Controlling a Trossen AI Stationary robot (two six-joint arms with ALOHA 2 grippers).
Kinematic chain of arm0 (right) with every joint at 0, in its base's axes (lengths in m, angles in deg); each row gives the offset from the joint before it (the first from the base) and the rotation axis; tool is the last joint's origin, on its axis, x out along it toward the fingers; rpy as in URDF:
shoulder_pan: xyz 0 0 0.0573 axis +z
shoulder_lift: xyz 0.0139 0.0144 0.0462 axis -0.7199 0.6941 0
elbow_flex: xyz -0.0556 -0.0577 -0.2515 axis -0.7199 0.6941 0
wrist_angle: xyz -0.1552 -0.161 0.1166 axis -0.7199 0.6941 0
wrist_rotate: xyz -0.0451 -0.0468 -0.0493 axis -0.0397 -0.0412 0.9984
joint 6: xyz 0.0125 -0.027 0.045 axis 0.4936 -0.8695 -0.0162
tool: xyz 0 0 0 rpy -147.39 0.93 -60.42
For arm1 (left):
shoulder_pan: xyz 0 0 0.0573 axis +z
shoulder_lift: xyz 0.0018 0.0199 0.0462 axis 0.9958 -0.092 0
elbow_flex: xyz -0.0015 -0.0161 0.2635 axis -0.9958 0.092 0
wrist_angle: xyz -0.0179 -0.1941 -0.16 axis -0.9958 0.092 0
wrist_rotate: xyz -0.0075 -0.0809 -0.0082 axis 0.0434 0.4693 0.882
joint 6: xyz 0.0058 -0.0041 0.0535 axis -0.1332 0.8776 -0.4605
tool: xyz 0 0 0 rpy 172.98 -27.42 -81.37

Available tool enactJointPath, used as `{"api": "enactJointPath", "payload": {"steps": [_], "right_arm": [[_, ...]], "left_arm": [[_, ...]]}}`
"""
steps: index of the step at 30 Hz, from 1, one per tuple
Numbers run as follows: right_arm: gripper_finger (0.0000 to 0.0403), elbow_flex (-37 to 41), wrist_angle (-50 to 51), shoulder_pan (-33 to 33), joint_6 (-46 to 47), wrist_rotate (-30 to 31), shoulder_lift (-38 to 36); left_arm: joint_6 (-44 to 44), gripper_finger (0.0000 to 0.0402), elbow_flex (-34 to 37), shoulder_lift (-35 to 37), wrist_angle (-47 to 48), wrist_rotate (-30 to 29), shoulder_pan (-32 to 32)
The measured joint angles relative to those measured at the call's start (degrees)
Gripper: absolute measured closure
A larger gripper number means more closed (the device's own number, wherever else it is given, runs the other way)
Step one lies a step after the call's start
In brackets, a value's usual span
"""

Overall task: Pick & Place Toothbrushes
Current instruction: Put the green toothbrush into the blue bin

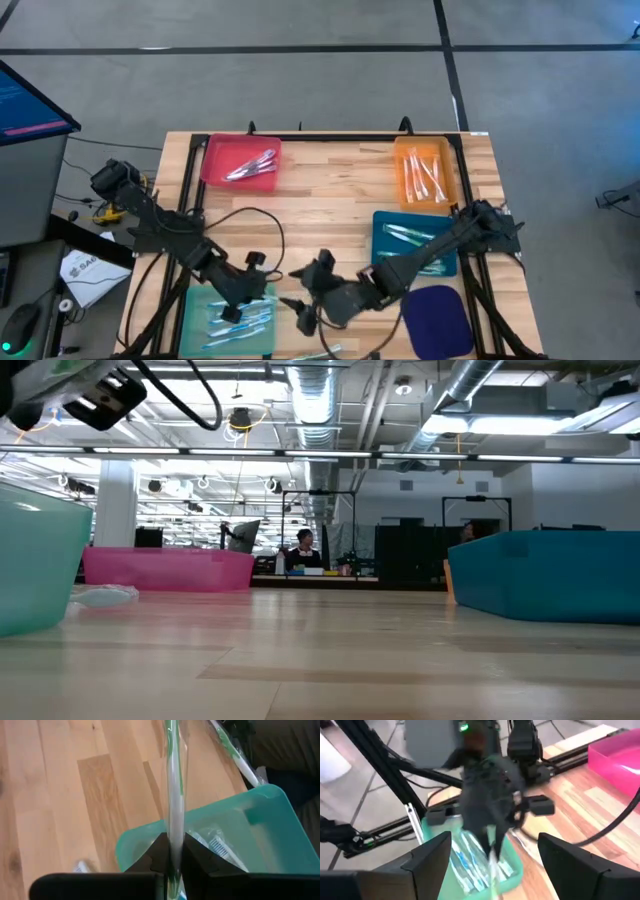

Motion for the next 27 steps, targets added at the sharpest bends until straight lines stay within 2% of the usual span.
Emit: {"api": "enactJointPath", "payload": {"steps": [7, 18, 20, 21, 24, 25, 27], "right_arm": [[0.0111, 2.34, 6.30, 0.03, 0.15, -9.06, 0.01], [0.0111, 2.59, 2.87, -0.32, -0.51, -9.93, 1.20], [0.0111, 2.53, -0.59, -1.47, -2.28, -12.86, 3.19], [0.0111, 2.75, 1.41, -2.11, -2.49, -14.29, 3.78], [0.0111, -1.13, 5.57, -3.95, -0.36, -17.76, 6.56], [0.0111, -2.40, 9.60, -4.12, -0.03, -17.28, 6.56], [0.0113, -5.05, 10.37, -4.20, -0.26, -14.96, 7.39]], "left_arm": [[-1.52, 0.0382, -3.26, -3.09, 0.97, -0.03, -0.34], [-1.83, 0.0382, -3.33, -2.10, -0.01, -2.21, -0.34], [-1.98, 0.0382, -3.33, -2.10, -0.12, -2.71, -0.34], [-2.02, 0.0382, -3.33, -2.10, -0.16, -2.69, -0.34], [-1.98, 0.0382, -3.33, -2.10, -0.17, -2.74, -0.48], [-1.98, 0.0382, -3.33, -2.09, -0.22, -2.72, -0.66], [-1.98, 0.0382, -3.32, -2.10, -0.18, -2.62, -0.82]]}}
